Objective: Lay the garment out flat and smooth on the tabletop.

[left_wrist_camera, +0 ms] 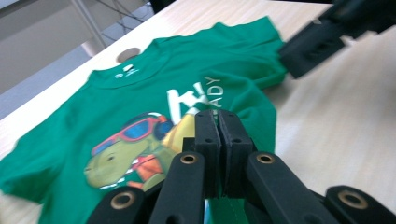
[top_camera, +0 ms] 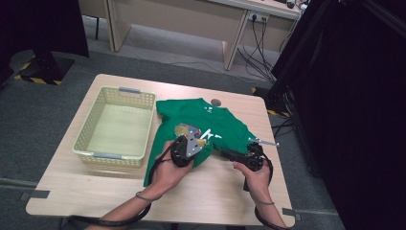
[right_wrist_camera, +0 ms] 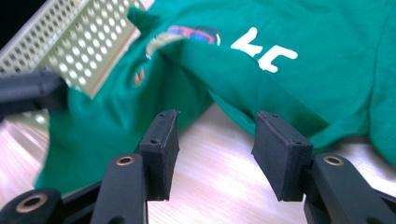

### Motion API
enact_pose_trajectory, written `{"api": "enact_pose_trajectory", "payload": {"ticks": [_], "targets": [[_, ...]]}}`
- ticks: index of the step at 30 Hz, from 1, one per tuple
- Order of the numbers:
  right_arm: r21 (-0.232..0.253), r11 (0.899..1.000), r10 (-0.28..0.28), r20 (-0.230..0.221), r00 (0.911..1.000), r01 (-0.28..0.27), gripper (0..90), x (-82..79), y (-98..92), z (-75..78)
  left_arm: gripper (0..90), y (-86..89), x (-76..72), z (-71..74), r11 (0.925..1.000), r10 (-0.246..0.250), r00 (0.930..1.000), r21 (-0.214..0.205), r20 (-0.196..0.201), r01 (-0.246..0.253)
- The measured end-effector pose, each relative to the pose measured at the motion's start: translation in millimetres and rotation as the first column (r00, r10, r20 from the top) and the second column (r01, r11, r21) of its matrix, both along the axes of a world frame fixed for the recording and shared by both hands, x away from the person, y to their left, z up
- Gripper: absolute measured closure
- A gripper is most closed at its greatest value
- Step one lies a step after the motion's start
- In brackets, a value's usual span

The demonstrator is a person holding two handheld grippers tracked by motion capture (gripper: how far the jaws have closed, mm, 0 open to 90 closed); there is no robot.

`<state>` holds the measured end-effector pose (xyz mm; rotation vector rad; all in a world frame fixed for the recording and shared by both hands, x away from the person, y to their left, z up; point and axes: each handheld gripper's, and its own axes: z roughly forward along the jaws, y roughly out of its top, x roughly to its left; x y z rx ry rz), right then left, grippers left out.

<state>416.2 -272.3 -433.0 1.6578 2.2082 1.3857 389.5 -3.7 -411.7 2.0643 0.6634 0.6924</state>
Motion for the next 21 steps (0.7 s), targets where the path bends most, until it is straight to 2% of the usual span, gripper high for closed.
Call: {"api": "enact_pose_trajectory", "payload": {"ticks": [2, 5, 10, 15, 21], "targets": [[-0.047, 0.998, 0.039, 0.008, 0.9992, -0.038, 49.8, -1.6, 3.3, -0.6, 86.7, 3.4, 3.7, -0.7, 0.9998, 0.017, 0.9999, 0.005, -0.003, -0.017], [-0.102, 0.989, 0.110, 0.024, 0.9936, -0.107, 49.7, -5.2, 15.0, -2.0, 86.7, 6.6, 8.0, -2.8, 0.9993, 0.036, 0.9993, 0.012, -0.007, -0.036], [-0.168, 0.964, 0.217, 0.046, 0.9750, -0.207, 49.8, -8.1, 40.6, -6.3, 86.6, 8.6, 11.7, -5.0, 0.9985, 0.048, 0.9988, 0.027, -0.005, -0.048], [-0.209, 0.943, 0.277, 0.069, 0.9583, -0.258, 50.1, -8.5, 59.5, -6.1, 86.6, 8.7, 11.8, -6.0, 0.9984, 0.046, 0.9989, 0.034, -0.001, -0.046], [-0.253, 0.915, 0.339, 0.066, 0.9384, -0.313, 50.1, -11.0, 78.3, -12.3, 86.6, 8.6, 11.7, -5.8, 0.9983, 0.052, 0.9986, 0.026, 0.006, -0.053]]}}
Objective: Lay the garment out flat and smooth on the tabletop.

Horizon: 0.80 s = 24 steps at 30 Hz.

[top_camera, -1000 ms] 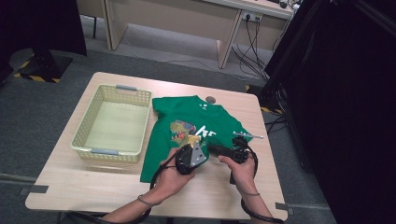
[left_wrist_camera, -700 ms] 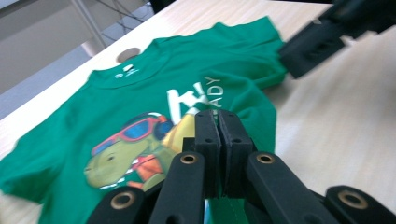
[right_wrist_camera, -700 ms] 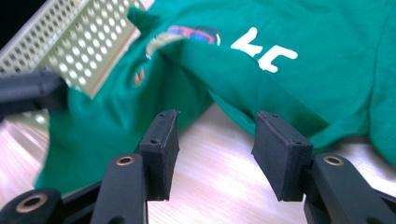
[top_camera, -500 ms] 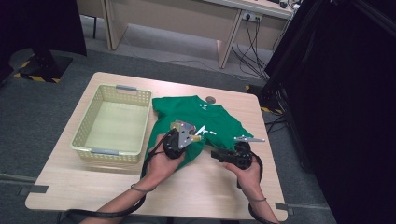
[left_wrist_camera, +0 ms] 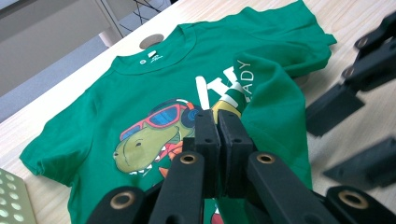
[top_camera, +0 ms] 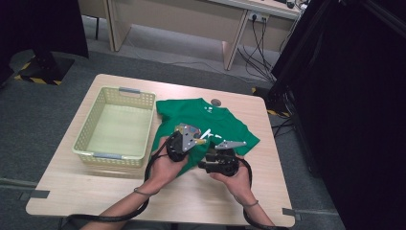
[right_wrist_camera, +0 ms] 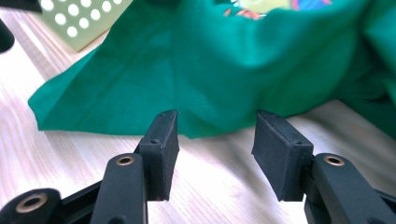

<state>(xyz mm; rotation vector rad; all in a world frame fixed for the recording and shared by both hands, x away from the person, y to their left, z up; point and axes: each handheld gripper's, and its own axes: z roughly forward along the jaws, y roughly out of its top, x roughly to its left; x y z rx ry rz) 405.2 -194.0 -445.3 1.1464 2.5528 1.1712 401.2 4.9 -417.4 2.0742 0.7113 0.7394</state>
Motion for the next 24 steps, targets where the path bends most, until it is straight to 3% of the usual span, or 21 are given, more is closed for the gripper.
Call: {"api": "enact_pose_trajectory", "payload": {"ticks": [13, 19, 24], "targets": [[-0.047, 0.999, -0.009, 0.007, 0.9999, 0.010, 50.2, 3.5, 16.3, -11.1, 86.4, 2.8, -0.9, -1.1, 1.0000, 0.003, 1.0000, 0.009, -0.001, -0.003], [-0.051, 0.998, -0.043, 0.002, 0.9991, 0.043, 71.9, 4.4, 17.9, -14.2, 86.3, 4.3, -1.5, -1.8, 1.0000, 0.003, 1.0000, 0.006, -0.001, -0.003], [-0.032, 0.998, -0.046, -0.013, 0.9989, 0.046, 79.9, 6.1, 17.2, -15.2, 86.3, 5.1, -1.4, -1.9, 1.0000, 0.002, 1.0000, 0.003, -0.002, -0.002]]}}
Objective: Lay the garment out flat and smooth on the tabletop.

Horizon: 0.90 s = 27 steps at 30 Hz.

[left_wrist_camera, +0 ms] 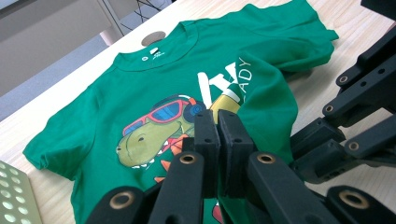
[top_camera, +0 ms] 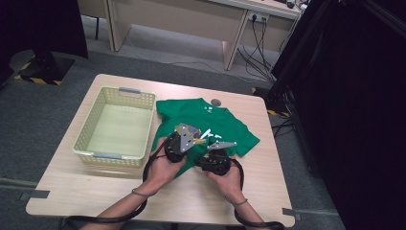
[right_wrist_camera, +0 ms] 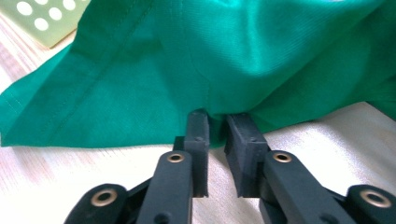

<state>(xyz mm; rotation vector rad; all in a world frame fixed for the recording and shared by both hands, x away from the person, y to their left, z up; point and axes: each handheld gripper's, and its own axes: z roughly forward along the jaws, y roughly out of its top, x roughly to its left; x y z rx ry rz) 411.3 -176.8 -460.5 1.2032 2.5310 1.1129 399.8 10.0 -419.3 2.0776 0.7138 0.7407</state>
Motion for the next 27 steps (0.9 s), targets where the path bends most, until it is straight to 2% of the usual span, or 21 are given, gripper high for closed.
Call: {"api": "enact_pose_trajectory", "payload": {"ticks": [4, 10, 17, 20, 27], "targets": [[0.009, 1.000, -0.003, 0.000, 1.0000, 0.003, 85.7, 1.0, -1.1, -0.3, 86.1, 0.1, 0.1, -0.1, 1.0000, 0.000, 1.0000, -0.002, -0.002, 0.000], [0.013, 1.000, -0.001, -0.007, 1.0000, 0.002, 87.3, -0.7, -3.9, 1.5, 85.1, 0.8, -0.6, -0.5, 1.0000, -0.004, 1.0000, -0.007, -0.005, 0.004], [0.012, 1.000, 0.006, 0.005, 1.0000, -0.006, 87.5, -7.1, -23.0, 20.9, 82.8, 0.6, -3.0, -0.7, 0.9995, -0.020, 0.9998, -0.022, -0.009, 0.020], [0.006, 1.000, 0.000, 0.010, 1.0000, 0.000, 87.5, -10.1, -36.0, 28.9, 77.9, -1.8, -4.0, -1.7, 0.9988, -0.032, 0.9994, -0.036, -0.012, 0.032], [0.008, 1.000, -0.016, 0.000, 0.9999, 0.016, 87.5, -12.7, -50.7, 26.8, 67.8, -4.3, -5.9, 1.1, 0.9975, -0.033, 0.9994, -0.063, -0.005, 0.032]]}}
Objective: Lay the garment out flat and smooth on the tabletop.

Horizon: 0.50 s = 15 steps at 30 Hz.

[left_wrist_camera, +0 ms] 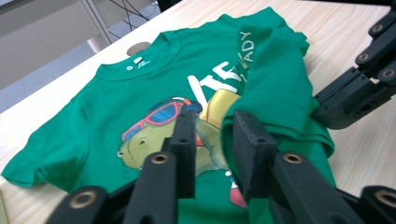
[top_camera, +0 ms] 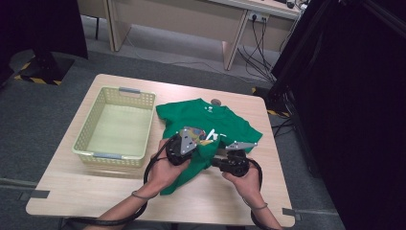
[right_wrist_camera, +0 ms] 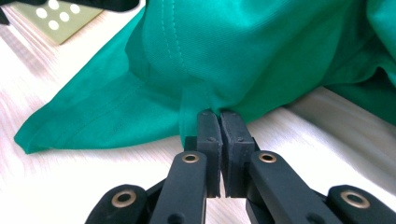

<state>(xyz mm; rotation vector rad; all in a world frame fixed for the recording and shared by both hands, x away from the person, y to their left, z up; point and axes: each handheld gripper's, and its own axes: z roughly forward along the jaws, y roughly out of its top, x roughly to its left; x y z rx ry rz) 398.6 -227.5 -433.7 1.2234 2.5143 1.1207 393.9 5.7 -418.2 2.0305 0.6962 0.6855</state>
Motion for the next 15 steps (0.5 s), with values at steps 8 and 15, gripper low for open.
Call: {"api": "enact_pose_trajectory", "payload": {"ticks": [8, 15], "targets": [[-0.001, 1.000, -0.012, -0.006, 0.9999, 0.012, 87.5, -4.0, -11.9, -2.7, 59.2, 4.2, 8.1, -8.8, 0.9977, 0.053, 0.9977, 0.044, -0.044, -0.051], [0.005, 1.000, -0.014, -0.006, 0.9999, 0.014, 87.5, -5.2, -15.4, -3.8, 56.0, -6.5, 9.3, -38.9, 0.9820, 0.002, 0.9862, 0.187, -0.166, 0.030]]}}
